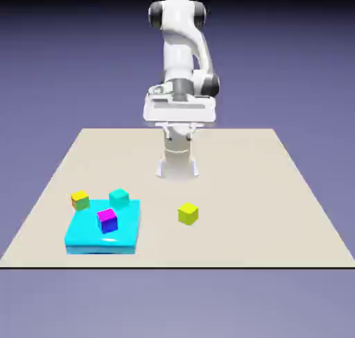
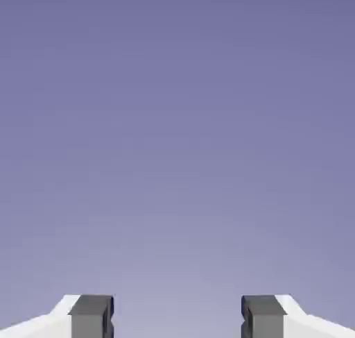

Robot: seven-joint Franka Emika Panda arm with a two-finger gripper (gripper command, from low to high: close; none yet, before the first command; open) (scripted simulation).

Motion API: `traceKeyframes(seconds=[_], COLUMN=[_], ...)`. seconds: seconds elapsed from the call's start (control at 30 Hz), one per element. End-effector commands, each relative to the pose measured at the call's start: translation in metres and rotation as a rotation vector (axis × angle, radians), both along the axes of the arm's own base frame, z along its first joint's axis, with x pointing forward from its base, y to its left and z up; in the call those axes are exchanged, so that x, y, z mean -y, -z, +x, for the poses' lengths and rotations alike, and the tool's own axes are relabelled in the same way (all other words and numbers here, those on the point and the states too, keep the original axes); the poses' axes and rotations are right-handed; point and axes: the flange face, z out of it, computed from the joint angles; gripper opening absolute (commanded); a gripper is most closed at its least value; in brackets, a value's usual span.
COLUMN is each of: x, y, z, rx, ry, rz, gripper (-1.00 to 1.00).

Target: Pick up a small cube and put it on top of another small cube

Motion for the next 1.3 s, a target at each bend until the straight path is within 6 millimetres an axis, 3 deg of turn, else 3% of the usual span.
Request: traceKeyframes(seconds=[0.0, 0.2, 0.43, 0.5, 0.73, 0.77, 0.8, 1.0, 1.07, 1.27], x=[0.001, 0.001, -0.007, -0.008, -0.017, -0.017, -0.017, -0.009, -0.008, 0.046], y=[0.018, 0.127, 0.240, 0.245, 0.313, 0.313, 0.313, 0.253, 0.245, 0.218], z=[0.003, -0.001, -0.042, -0.046, -0.057, -0.057, -0.057, -0.046, -0.046, 0.019], rx=[-0.067, -0.471, -0.941, -0.968, -0.968, -0.968, -0.968, -0.968, -0.968, -0.974], ry=[0.036, 0.276, 0.601, 0.621, 0.621, 0.621, 0.621, 0.620, 0.621, 0.423], rz=[0.032, 0.198, 0.328, 0.333, 0.333, 0.333, 0.333, 0.334, 0.333, 0.295], gripper=[0.00, 0.00, 0.00, 0.00, 0.00, -1.00, -1.00, -1.00, -1.00, -1.00])
